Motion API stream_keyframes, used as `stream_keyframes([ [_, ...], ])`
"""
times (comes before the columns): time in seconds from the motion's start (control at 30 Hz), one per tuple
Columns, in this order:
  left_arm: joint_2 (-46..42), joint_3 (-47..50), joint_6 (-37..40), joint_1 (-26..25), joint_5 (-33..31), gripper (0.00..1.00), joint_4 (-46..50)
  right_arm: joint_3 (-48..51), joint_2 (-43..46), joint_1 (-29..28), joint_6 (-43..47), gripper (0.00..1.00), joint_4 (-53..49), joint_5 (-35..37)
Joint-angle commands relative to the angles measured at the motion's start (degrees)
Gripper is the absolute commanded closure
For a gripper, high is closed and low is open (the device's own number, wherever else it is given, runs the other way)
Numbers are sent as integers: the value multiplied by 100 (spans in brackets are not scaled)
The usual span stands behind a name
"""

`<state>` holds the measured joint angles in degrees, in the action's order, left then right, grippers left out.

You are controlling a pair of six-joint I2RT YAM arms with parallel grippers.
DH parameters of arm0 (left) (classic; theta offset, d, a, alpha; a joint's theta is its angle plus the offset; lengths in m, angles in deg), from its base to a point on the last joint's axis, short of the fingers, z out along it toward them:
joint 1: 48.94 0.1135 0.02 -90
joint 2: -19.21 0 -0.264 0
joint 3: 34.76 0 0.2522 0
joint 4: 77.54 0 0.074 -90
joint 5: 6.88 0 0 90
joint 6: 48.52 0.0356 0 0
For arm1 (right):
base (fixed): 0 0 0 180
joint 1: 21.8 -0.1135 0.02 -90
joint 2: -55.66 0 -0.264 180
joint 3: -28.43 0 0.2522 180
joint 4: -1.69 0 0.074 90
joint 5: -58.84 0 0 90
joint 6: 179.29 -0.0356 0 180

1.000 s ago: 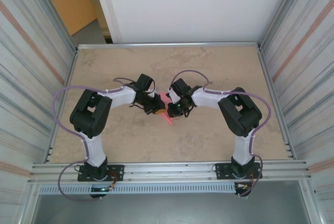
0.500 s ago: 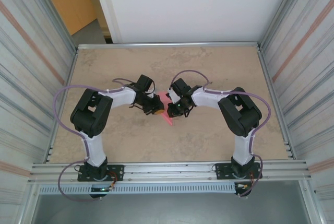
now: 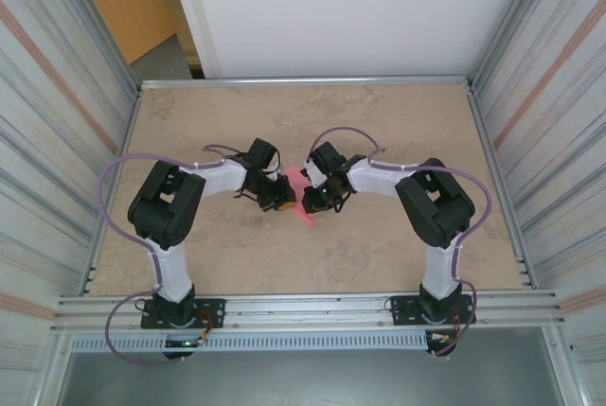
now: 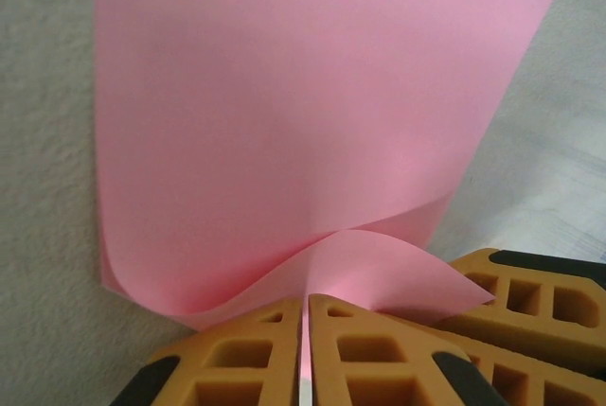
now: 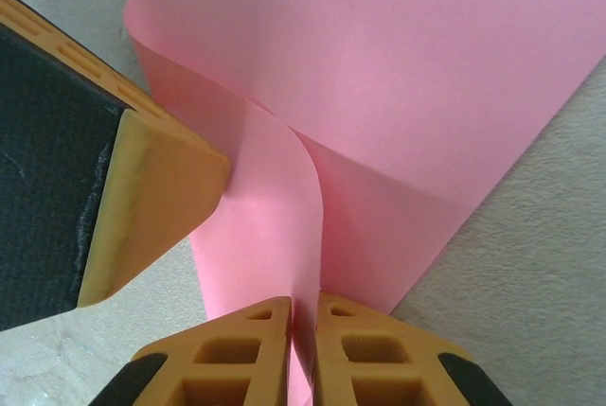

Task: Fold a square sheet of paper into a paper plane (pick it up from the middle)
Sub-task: Third fold the triangle at the center of the table.

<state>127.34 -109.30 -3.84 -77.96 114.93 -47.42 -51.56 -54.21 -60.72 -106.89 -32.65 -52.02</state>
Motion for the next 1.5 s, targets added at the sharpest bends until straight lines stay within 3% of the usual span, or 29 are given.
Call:
stream_keyframes([
  [0.0, 96, 87, -56, -34, -144, 90, 76, -38, -77, 16, -117, 84, -220, 161],
  [0.23, 221, 161, -122, -34, -260, 91, 80, -15, 294, 214, -433, 73, -121, 149],
  [0.47, 293, 224, -160, -33, -322, 92, 39, 228, 778, 489, -683, 71, 102, -83],
  [0.87, 366, 267, -258, -33, -410, 93, -1, 359, 672, 260, -929, 87, 401, -935],
  [1.47, 432, 230, -232, -34, -377, 93, 53, 94, 36, 89, -833, 91, 402, -1246],
])
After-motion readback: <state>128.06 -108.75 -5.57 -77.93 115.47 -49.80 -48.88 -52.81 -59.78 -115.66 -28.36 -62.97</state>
